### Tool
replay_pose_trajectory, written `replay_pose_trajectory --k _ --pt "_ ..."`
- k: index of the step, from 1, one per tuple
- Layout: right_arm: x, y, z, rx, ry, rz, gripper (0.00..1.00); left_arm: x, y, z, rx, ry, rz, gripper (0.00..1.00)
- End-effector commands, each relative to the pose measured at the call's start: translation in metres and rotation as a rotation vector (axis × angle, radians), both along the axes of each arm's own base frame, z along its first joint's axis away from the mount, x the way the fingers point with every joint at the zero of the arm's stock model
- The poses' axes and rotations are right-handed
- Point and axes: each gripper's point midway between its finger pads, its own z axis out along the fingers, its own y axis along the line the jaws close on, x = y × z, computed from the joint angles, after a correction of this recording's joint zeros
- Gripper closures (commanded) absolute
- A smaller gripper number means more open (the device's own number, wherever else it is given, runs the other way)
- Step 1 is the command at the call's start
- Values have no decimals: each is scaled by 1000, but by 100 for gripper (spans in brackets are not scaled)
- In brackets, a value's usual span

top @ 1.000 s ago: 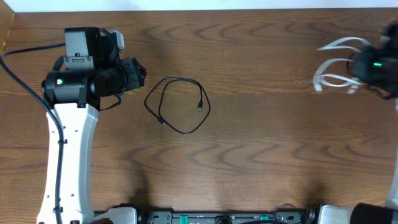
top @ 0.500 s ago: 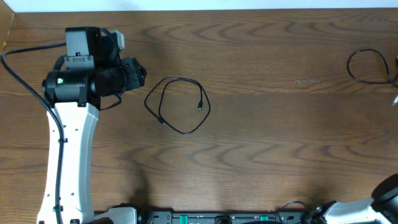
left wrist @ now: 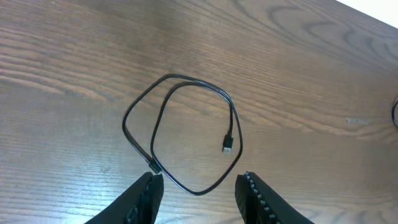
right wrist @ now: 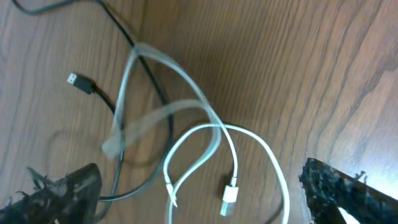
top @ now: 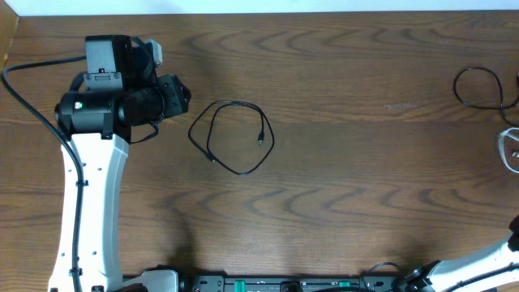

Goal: Untangle cables
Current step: 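Pull the white cable up and right, dropping it at the right edge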

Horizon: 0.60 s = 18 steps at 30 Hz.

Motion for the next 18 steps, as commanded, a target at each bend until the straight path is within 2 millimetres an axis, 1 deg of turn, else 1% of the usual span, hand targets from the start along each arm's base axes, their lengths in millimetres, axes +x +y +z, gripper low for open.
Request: replay_pose_trajectory --k 1,3,5,6,8,9,10,11,13,14,15,16,18 --pt "0 -2 30 -63 -26 5 1 -3 0 -7 -10 29 7 57" --pt "3 2 48 -82 -60 19 1 -4 0 -7 -10 35 7 57" --pt "11 13 69 -91 -115 57 1 -4 0 -8 -10 36 8 57" --pt "17 22 83 -91 -157 91 1 -4 0 -8 -10 35 7 57" --pt "33 48 112 -81 -255 185 1 -4 0 -8 -10 35 7 57" --pt "54 84 140 -69 -362 345 1 -4 0 -8 -10 36 8 57" --pt "64 107 155 -64 -413 440 1 -4 0 -8 -10 35 7 57" --pt "73 129 164 -55 -449 519 1 -4 0 -8 -10 35 7 57" --pt "89 174 175 -39 -489 669 1 -4 0 -8 -10 36 8 57" --pt "98 203 176 -28 -496 760 1 -4 0 -8 -10 37 7 57" --pt "104 225 175 -17 -493 819 1 -4 0 -8 -10 38 7 57" --pt "114 271 165 9 -463 939 1 -3 0 -10 -10 42 7 57" --pt "120 323 153 37 -432 1078 1 -3 1 -12 -6 47 10 57"
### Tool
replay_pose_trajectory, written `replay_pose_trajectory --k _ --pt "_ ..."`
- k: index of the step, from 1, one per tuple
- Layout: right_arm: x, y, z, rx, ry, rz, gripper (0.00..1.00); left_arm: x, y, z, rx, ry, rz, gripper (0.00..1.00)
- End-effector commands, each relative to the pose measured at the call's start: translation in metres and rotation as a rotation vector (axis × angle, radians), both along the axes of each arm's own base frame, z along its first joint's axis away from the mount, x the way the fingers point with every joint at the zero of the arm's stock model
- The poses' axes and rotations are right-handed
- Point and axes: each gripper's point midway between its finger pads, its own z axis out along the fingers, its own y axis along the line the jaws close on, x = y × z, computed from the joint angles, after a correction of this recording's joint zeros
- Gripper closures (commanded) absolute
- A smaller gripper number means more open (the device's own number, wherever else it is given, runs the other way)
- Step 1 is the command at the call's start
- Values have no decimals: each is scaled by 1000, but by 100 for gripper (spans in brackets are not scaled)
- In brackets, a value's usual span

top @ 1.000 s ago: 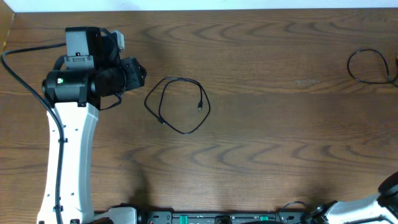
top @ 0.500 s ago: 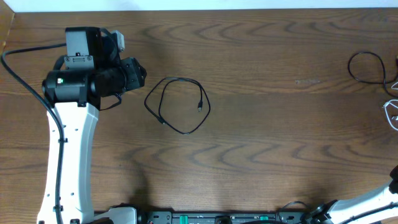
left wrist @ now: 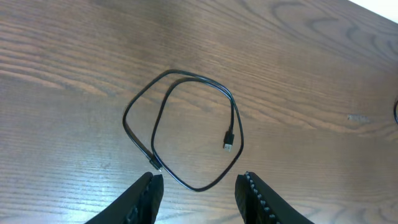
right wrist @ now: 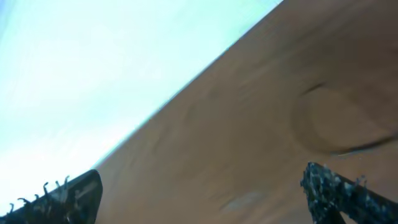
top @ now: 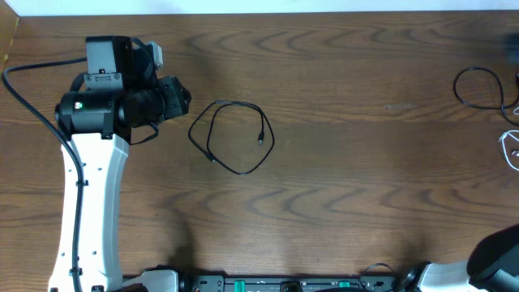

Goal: Untangle cables
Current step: 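Pull the white cable up and right, dropping it at the right edge, then reach the right gripper back to the black cable and grasp it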

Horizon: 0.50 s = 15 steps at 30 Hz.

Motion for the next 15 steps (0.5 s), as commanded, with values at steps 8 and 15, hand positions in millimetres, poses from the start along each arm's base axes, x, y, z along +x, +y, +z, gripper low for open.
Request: replay_pose_trajectory --k 8,15 --pt "12 288 -86 -61 147 731 1 1 39 -16 181 44 128 57" --pt "-5 383 -175 -142 343 758 7 1 48 -23 230 68 154 57"
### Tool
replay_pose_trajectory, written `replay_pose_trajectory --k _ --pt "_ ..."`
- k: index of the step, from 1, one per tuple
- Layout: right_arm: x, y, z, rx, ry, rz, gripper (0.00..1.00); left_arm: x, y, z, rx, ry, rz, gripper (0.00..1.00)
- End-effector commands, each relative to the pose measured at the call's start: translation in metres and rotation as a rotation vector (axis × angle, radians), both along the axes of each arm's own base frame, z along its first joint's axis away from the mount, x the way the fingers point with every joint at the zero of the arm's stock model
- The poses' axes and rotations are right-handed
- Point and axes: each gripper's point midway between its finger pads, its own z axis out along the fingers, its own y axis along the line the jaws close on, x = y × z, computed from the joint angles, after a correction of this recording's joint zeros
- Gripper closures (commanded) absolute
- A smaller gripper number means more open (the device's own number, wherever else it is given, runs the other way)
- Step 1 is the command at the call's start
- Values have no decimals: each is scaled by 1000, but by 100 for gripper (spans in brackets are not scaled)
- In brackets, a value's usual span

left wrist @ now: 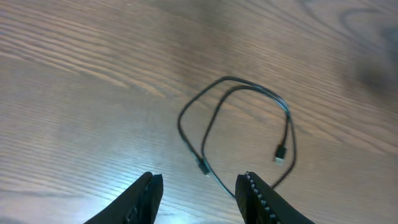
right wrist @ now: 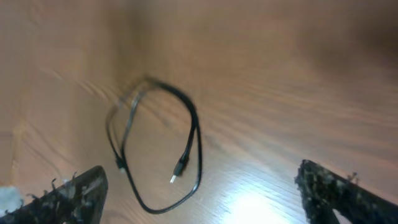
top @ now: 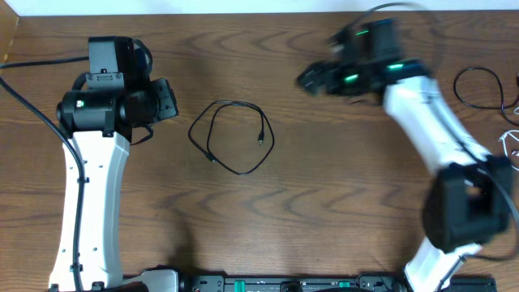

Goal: Untangle cables
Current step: 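Reach the right gripper back to the black cable and grasp it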

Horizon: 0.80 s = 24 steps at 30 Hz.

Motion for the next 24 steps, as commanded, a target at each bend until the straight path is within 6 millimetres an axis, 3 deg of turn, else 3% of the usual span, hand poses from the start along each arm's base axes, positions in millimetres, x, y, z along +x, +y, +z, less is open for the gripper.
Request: replay_pose_trajectory --k 1,4,10,21,24 --pt "-8 31 -49 -122 65 -43 6 1 12 -10 50 33 44 57" --pt "-15 50 -66 -214 57 -68 4 2 14 -13 56 42 48 57" --pt "-20 51 -76 -379 5 -197 1 4 13 -19 51 60 45 57" --pt "-36 97 -108 -381 -9 -157 32 0 11 -23 44 85 41 57" --pt "-34 90 -110 -434 -34 -216 40 -1 11 -23 44 86 41 57"
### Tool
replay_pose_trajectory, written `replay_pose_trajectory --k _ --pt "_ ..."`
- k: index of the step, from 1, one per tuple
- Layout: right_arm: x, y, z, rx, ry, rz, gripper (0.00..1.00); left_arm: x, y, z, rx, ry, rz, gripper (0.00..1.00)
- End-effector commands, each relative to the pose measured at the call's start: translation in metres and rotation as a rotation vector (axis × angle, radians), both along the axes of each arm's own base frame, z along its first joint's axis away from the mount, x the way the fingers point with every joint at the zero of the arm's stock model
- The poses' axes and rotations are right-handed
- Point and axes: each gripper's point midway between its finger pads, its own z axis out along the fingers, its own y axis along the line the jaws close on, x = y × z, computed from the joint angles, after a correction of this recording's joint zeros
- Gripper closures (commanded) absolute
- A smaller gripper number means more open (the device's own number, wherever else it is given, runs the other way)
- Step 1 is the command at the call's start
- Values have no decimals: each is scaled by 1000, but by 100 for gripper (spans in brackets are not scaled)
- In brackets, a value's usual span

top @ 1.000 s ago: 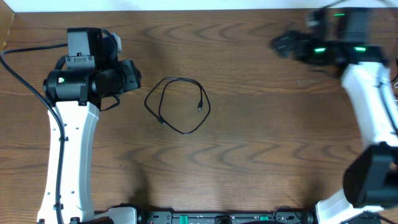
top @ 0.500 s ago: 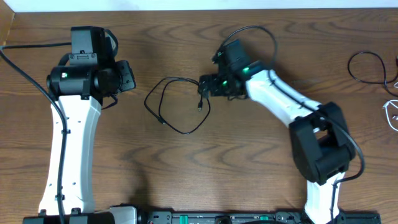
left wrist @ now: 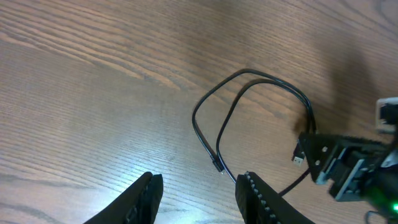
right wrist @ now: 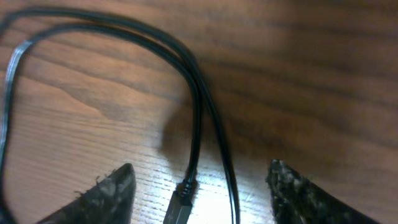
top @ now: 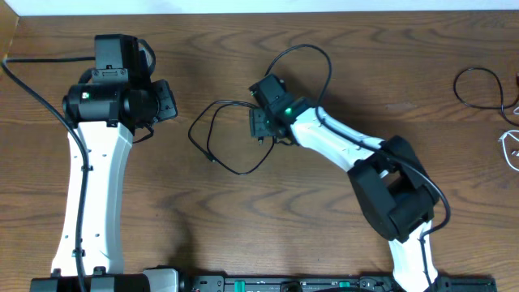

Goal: Untangle cables
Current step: 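Reach the right gripper back to the black cable and grasp it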

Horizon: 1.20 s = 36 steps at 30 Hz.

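Observation:
A thin black cable (top: 231, 138) lies in a loose double loop left of the table's middle. My right gripper (top: 261, 126) is open low over the loop's right side. In the right wrist view the cable's plug (right wrist: 180, 208) and two strands (right wrist: 196, 106) lie between its fingers (right wrist: 106, 193). My left gripper (left wrist: 199, 196) is open and held above the table left of the loop, touching nothing. The left wrist view shows the cable (left wrist: 249, 81) ahead and the right gripper (left wrist: 348, 165) at its far side.
At the far right edge lie another black cable (top: 478, 88) and a white cable (top: 509, 150). The right arm's own lead (top: 304, 61) arches over the table behind the gripper. The right arm stretches from the front right across the middle.
My right gripper has come from above the table's upper middle down to the right side of the black loop, with the plug between its open fingers. The left gripper has barely shifted.
At first my right gripper was open over tangled white and black cables at the far right. Then its camera pointed off the table. Then it was above the upper middle, and now it is at the black loop. The left gripper stayed open beside the loop throughout.

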Motion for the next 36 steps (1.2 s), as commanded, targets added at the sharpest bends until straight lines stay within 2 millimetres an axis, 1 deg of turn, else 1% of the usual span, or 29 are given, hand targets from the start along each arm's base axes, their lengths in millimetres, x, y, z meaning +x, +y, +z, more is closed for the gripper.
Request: replay_pose_trajectory --k 1,6,8,11,17,18,22,23,26,30,32,34,36 --pt "6 -7 2 -69 -52 -85 41 -2 2 -7 -1 26 15 57" --pt "5 -9 0 -82 -53 -91 51 -3 2 -7 -1 33 15 57" --pt "4 -10 -3 -87 -46 -91 53 -4 2 -8 -1 34 15 57" --pt "0 -8 -12 -91 -23 -81 54 -4 2 -8 -1 34 15 57" --pt "-13 3 -31 -88 21 -52 54 -4 2 -8 -1 34 15 57" --pt "-14 4 -36 -94 28 -49 54 -4 2 -8 -1 34 15 57" --pt "-21 2 -43 -116 50 -41 55 -4 2 -8 -1 35 15 57" --pt "-23 0 -44 -125 59 -41 57 -4 2 -8 -1 35 15 57" --pt "-32 -8 -49 -163 98 -40 68 -4 2 -8 -1 35 15 57" --pt "-46 -35 -55 -256 171 -58 74 -4 2 -8 -1 35 15 57" --pt "-52 -49 -57 -293 213 -73 78 -4 2 -8 -1 35 15 57" --pt "-53 -60 -58 -298 249 -106 86 -4 2 -8 -1 35 15 57" --pt "-51 -65 -59 -273 275 -121 90 -4 2 -8 -1 35 15 57"
